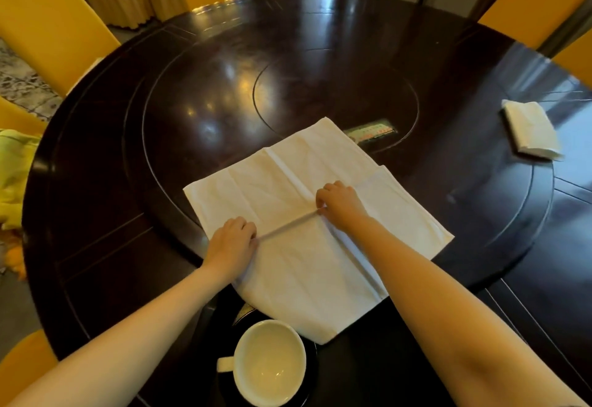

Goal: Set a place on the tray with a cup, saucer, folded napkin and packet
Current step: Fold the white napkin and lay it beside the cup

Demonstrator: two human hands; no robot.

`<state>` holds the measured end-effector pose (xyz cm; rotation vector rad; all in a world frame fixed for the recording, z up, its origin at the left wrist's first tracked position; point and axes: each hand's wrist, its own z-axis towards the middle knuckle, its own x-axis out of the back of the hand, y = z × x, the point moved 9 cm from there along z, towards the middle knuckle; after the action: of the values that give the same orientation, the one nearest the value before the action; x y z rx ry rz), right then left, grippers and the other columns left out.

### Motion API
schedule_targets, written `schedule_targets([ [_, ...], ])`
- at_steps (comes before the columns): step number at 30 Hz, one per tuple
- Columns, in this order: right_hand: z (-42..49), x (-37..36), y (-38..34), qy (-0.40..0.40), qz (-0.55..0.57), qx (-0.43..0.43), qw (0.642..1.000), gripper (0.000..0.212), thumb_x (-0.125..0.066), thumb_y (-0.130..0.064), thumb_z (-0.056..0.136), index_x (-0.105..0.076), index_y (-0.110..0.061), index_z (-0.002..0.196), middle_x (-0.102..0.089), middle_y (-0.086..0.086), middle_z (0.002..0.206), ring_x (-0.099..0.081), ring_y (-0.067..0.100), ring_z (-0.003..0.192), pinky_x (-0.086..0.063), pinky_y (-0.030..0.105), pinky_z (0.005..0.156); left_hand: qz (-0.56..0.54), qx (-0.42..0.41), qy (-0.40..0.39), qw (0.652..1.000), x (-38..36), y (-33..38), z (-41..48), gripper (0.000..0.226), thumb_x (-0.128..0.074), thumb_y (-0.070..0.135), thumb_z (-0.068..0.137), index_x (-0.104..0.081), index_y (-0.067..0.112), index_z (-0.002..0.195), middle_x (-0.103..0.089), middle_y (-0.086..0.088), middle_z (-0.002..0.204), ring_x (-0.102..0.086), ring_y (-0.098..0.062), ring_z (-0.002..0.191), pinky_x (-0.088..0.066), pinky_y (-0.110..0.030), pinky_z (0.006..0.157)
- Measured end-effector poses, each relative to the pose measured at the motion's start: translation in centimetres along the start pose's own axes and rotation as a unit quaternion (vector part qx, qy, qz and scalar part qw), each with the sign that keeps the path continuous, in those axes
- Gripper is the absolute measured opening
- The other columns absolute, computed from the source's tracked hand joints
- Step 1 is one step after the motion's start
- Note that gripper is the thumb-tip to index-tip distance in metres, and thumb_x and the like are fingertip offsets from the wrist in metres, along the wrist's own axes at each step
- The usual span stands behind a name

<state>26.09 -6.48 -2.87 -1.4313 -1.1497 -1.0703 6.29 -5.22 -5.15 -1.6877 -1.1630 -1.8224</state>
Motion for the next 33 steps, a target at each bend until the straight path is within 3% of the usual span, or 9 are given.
schedule_targets([
  [3, -0.1, 2.0, 0.0, 0.042, 0.044, 0.006, 0.998, 0.012, -0.047, -0.014, 0.093, -0.059, -0.011, 0.096, -0.063, 0.011, 0.097, -0.054, 0.029, 0.092, -0.043, 0.036, 0.080, -0.041, -0.009, -0.010, 0.999, 2.0, -0.4, 0.1, 0.018, -0.046, 0.026, 0.093, -0.049, 0.016, 0.080, -0.051, 0.000, 0.081, -0.048, -0.019, 0.076, -0.042, -0.035, 0.065],
  [8, -1.5, 8.0, 0.3, 0.117, 0.109, 0.037, 0.986, 0.018, -0.045, -0.019, 0.097, -0.058, -0.007, 0.100, -0.062, 0.013, 0.099, -0.053, 0.029, 0.090, -0.044, 0.041, 0.081, -0.049, -0.059, 0.132, 0.988, 12.4, 0.7, 1.9, 0.005, -0.057, 0.023, 0.088, -0.057, 0.018, 0.087, -0.066, -0.006, 0.082, -0.060, -0.027, 0.074, -0.046, -0.036, 0.061],
  [14, -5.3, 15.2, 2.2, 0.171, 0.125, 0.049, 0.976, 0.027, -0.041, -0.027, 0.098, -0.057, -0.007, 0.091, -0.060, 0.011, 0.091, -0.055, 0.029, 0.084, -0.044, 0.042, 0.073, -0.049, -0.145, 0.041, 0.987, 20.1, 3.3, 4.4, 0.019, -0.073, 0.014, 0.077, -0.071, 0.013, 0.096, -0.072, -0.003, 0.091, -0.066, -0.021, 0.088, -0.050, -0.037, 0.080],
  [16, -6.7, 16.5, 3.2, 0.187, 0.109, 0.035, 0.976, 0.029, -0.045, -0.033, 0.096, -0.054, -0.009, 0.083, -0.062, 0.012, 0.083, -0.056, 0.032, 0.078, -0.042, 0.042, 0.066, -0.013, -0.142, 0.062, 0.988, 22.1, 3.6, 5.3, 0.016, -0.073, 0.014, 0.076, -0.074, 0.015, 0.092, -0.070, -0.007, 0.086, -0.065, -0.025, 0.086, -0.050, -0.037, 0.078],
  [20, -8.8, 15.9, 5.5, 0.128, 0.114, 0.001, 0.985, 0.035, -0.058, -0.045, 0.087, -0.049, -0.020, 0.064, -0.052, -0.002, 0.060, -0.052, 0.025, 0.064, -0.039, 0.036, 0.060, 0.035, -0.083, 0.154, 0.984, 25.4, 4.6, 7.2, 0.013, -0.067, 0.021, 0.082, -0.075, 0.021, 0.092, -0.056, -0.002, 0.075, -0.061, -0.030, 0.084, -0.047, -0.037, 0.069],
  [22, -9.6, 14.4, 6.7, 0.074, 0.134, -0.017, 0.988, 0.035, -0.061, -0.042, 0.086, -0.047, -0.024, 0.059, -0.050, -0.007, 0.057, -0.049, 0.018, 0.062, -0.042, 0.036, 0.062, 0.058, -0.047, 0.187, 0.980, 26.1, 5.0, 7.9, 0.014, -0.063, 0.022, 0.085, -0.075, 0.022, 0.092, -0.061, -0.004, 0.077, -0.061, -0.029, 0.087, -0.042, -0.032, 0.064],
  [26, -10.7, 11.8, 10.7, 0.005, 0.108, -0.102, 0.989, 0.016, -0.056, -0.030, 0.090, -0.069, -0.021, 0.095, -0.069, 0.002, 0.091, -0.060, 0.018, 0.083, -0.051, 0.038, 0.079, 0.075, 0.005, 0.190, 0.979, 26.9, 4.3, 9.2, 0.017, -0.058, 0.023, 0.087, -0.073, 0.023, 0.095, -0.073, -0.005, 0.096, -0.063, -0.028, 0.091, -0.046, -0.034, 0.070],
  [28, -11.1, 12.6, 12.7, 0.056, 0.098, -0.155, 0.981, 0.020, -0.053, -0.028, 0.091, -0.070, -0.022, 0.100, -0.070, 0.002, 0.099, -0.062, 0.019, 0.088, -0.053, 0.037, 0.079, 0.050, 0.004, 0.200, 0.979, 27.5, 4.3, 9.7, 0.019, -0.057, 0.018, 0.088, -0.074, 0.019, 0.096, -0.074, -0.007, 0.094, -0.065, -0.027, 0.084, -0.046, -0.034, 0.072],
  [33, -12.5, 20.0, 13.1, 0.351, 0.054, -0.200, 0.913, 0.017, -0.054, -0.022, 0.090, -0.066, -0.010, 0.088, -0.070, 0.013, 0.083, -0.064, 0.038, 0.075, -0.038, 0.034, 0.058, -0.038, -0.046, 0.309, 0.949, 31.4, 4.9, 9.4, 0.023, -0.054, 0.004, 0.086, -0.074, 0.009, 0.098, -0.073, -0.014, 0.101, -0.064, -0.031, 0.098, -0.046, -0.037, 0.083],
])
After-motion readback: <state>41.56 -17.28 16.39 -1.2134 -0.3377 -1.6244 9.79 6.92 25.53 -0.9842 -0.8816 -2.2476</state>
